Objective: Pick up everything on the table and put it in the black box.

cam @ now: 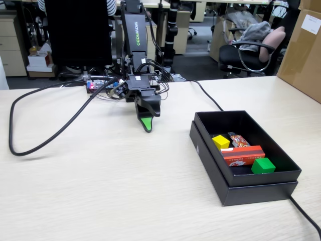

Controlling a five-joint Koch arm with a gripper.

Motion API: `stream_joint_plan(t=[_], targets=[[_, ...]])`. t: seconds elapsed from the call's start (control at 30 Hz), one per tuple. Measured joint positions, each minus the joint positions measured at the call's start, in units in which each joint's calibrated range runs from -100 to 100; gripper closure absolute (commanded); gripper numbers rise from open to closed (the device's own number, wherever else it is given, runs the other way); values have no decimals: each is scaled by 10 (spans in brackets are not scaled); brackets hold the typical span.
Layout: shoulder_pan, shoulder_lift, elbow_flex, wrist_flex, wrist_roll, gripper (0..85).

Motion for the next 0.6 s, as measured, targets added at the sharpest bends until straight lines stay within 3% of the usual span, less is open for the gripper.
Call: stream_joint_plan(t=[0.6], targets=[[-2, 0, -2, 0, -1, 360]])
